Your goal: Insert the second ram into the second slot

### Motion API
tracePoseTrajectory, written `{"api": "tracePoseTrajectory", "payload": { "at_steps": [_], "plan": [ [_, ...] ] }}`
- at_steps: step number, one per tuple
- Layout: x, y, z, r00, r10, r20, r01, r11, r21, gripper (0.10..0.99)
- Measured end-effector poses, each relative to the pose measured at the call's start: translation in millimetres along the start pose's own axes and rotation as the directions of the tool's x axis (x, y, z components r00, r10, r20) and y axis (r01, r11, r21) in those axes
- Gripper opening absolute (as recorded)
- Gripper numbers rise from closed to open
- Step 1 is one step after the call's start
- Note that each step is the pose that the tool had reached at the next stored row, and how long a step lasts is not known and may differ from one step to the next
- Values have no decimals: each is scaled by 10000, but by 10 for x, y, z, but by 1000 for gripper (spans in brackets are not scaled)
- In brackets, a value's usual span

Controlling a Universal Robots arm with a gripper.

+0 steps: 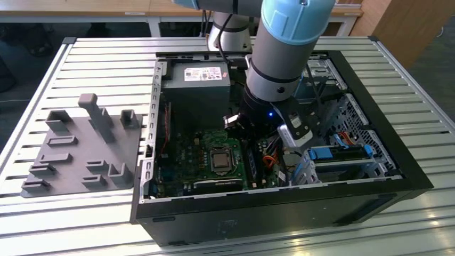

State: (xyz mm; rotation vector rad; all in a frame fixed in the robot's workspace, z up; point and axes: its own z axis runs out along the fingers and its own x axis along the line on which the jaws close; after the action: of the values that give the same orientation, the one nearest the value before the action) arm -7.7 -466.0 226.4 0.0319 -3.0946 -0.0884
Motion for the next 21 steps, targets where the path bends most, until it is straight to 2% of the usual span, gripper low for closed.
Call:
{"api": "tracePoseTrajectory", "payload": {
  "at_steps": [21],
  "plan": [
    [-4, -12, 78, 10000, -1, -2, 1, 10000, 1, 137]
  ]
}}
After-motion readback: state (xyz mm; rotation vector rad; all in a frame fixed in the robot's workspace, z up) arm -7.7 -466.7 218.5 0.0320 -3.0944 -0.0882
